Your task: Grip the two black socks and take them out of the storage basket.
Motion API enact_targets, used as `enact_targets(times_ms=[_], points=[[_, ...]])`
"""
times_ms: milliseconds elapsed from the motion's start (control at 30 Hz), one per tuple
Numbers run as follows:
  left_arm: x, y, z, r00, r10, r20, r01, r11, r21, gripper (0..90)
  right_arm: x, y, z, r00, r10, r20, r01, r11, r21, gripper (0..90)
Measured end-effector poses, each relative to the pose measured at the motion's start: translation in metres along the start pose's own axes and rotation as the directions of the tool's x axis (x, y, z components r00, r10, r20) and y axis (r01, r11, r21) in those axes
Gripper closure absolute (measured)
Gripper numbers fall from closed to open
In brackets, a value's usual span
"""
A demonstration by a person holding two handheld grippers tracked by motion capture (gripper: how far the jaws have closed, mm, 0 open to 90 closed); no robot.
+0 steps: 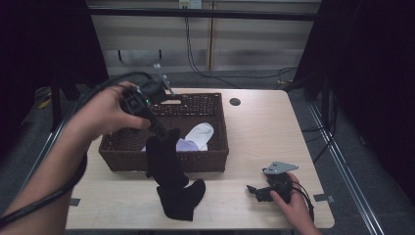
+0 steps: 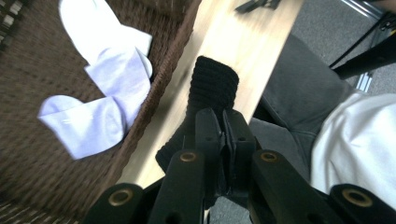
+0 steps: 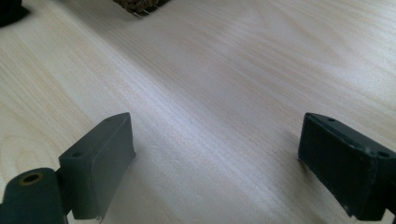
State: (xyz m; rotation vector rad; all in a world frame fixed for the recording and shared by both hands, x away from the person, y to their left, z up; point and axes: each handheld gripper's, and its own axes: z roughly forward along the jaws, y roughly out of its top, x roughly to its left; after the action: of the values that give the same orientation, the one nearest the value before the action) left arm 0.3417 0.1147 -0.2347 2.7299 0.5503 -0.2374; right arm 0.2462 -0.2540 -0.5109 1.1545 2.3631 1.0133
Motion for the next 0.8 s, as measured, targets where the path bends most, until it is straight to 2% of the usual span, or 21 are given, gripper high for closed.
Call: enact_targets(times_ms=[167, 200, 267, 333, 400, 467, 533, 600, 633, 700, 733, 800], points=[[0.008, -0.007, 0.051, 0.9995, -0.002, 0.032, 0.002, 0.9999, 0.015, 85.2, 0.000, 0.000, 0.000, 1.0000, 0.000, 0.000, 0.000, 1.000, -0.002, 9.9], [0.008, -0.008, 0.059, 0.9993, -0.011, 0.036, 0.011, 0.9999, 0.002, 85.2, 0.000, 0.000, 0.000, 1.0000, 0.000, 0.000, 0.000, 1.000, -0.002, 9.9], [0.012, -0.010, 0.071, 0.9991, -0.001, 0.042, 0.001, 0.9999, 0.016, 84.2, 0.000, 0.000, 0.000, 1.0000, -0.001, -0.001, 0.001, 1.000, -0.003, 9.9], [0.012, -0.013, 0.081, 0.9993, -0.020, 0.032, 0.019, 0.9996, 0.021, 83.2, 0.000, 0.000, 0.000, 1.0000, -0.001, -0.001, 0.001, 1.000, -0.002, 9.9], [0.013, -0.015, 0.088, 0.9994, -0.019, 0.030, 0.018, 0.9998, 0.010, 81.9, 0.000, 0.000, 0.000, 1.0000, 0.003, 0.000, -0.003, 1.000, 0.000, 9.9], [0.014, -0.017, 0.095, 0.9995, -0.015, 0.028, 0.014, 0.9993, 0.035, 79.4, 0.000, 0.000, 0.000, 1.0000, 0.002, -0.001, -0.002, 1.000, -0.001, 9.9], [0.013, -0.020, 0.098, 0.9997, -0.018, -0.013, 0.019, 0.9992, 0.034, 69.2, 0.000, 0.000, 0.000, 1.0000, -0.001, -0.002, 0.001, 1.000, 0.000, 9.9], [0.013, -0.025, 0.097, 0.9978, -0.017, -0.064, 0.018, 0.9998, 0.007, 52.6, 0.000, 0.000, 0.000, 1.0000, -0.001, -0.001, 0.001, 1.000, 0.001, 9.9], [0.011, -0.028, 0.095, 0.9958, -0.027, -0.088, 0.027, 0.9996, -0.004, 47.6, 0.000, 0.000, 0.000, 1.0000, -0.001, -0.001, 0.001, 1.000, 0.001, 9.9], [0.010, -0.037, 0.088, 0.9906, -0.015, -0.136, 0.013, 0.9998, -0.017, 44.3, 0.000, 0.000, 0.000, 1.0000, 0.000, -0.001, 0.000, 1.000, 0.001, 9.9], [0.009, -0.043, 0.084, 0.9874, -0.024, -0.156, 0.020, 0.9993, -0.032, 37.5, 0.000, 0.000, 0.000, 1.0000, -0.003, -0.002, 0.003, 1.000, 0.000, 9.9], [0.007, -0.058, 0.077, 0.9848, -0.039, -0.169, 0.031, 0.9982, -0.051, 36.4, 0.000, 0.000, 0.000, 1.0000, -0.002, -0.001, 0.002, 1.000, 0.001, 9.9]])
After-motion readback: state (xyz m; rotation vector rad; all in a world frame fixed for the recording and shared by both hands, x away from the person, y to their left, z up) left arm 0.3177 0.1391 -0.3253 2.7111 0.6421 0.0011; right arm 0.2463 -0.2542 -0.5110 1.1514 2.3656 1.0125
